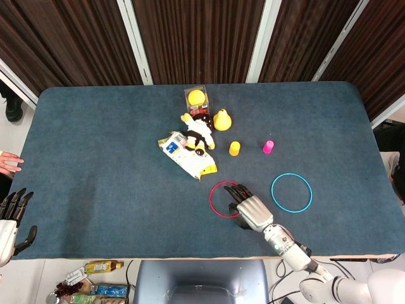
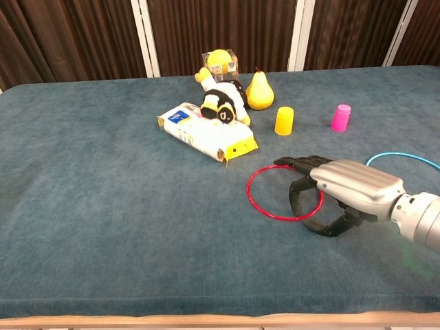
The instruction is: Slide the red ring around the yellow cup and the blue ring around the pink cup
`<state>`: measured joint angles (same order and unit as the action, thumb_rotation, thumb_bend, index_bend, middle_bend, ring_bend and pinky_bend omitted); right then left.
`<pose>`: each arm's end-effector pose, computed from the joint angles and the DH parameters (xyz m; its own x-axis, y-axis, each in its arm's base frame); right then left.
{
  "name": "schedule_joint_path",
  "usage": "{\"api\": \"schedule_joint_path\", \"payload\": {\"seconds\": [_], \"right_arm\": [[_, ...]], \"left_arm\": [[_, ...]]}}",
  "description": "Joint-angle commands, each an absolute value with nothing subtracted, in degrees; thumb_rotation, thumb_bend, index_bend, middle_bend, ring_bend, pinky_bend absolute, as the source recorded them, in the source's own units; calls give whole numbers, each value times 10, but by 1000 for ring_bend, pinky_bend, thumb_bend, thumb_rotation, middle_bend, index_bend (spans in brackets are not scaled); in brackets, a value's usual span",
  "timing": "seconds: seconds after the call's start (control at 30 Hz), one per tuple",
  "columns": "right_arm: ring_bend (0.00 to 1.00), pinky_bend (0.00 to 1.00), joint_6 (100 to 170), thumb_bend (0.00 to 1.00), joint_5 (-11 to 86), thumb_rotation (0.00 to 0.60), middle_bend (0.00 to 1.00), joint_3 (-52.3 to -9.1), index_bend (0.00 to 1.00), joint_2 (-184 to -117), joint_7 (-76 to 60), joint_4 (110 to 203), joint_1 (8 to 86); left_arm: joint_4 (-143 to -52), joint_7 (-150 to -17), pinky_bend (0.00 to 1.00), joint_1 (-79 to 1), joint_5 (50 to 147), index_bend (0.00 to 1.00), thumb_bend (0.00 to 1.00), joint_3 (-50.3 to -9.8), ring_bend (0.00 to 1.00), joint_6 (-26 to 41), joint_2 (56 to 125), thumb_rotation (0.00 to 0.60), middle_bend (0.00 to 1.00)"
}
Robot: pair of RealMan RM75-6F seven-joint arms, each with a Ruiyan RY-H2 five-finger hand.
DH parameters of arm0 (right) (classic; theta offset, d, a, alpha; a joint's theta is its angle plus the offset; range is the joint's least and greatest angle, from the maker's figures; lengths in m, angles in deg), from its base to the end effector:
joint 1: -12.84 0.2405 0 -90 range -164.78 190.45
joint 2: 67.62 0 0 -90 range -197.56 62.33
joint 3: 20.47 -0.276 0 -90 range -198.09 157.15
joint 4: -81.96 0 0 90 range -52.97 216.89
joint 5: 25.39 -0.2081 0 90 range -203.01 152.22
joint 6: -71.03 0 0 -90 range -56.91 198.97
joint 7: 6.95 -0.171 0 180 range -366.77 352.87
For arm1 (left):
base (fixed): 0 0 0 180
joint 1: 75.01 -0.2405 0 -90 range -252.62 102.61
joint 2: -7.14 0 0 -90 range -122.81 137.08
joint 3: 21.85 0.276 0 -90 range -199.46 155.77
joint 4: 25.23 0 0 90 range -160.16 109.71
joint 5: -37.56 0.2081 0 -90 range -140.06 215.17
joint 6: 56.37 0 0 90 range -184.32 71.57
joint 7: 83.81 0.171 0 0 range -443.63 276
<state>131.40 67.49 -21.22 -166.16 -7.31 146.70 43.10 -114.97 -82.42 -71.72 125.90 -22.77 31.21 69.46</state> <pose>-0.2260 -0.3078 -0.0810 0.4744 -0.2834 0.8335 -0.8068 -0.5189 0.2827 -0.3378 0.1939 0.1833 0.4893 -0.0012 0.8721 0.8719 -0.0217 -0.4892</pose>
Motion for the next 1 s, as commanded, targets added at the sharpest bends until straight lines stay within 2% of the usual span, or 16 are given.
{"api": "schedule_joint_path", "payload": {"seconds": [0.03, 1.0], "right_arm": [[0, 0, 1316, 451, 675, 600, 0, -210, 619, -1662, -74, 1467, 431], [0, 0, 1313, 491, 655, 600, 0, -199, 681, -1663, -60, 1469, 439]], "left_arm": [[-1150, -824, 190, -717, 1259, 0, 429, -228, 0, 312, 695, 600, 0], [-1151, -821, 189, -719, 1257, 0, 429, -229, 0, 312, 695, 600, 0]]}}
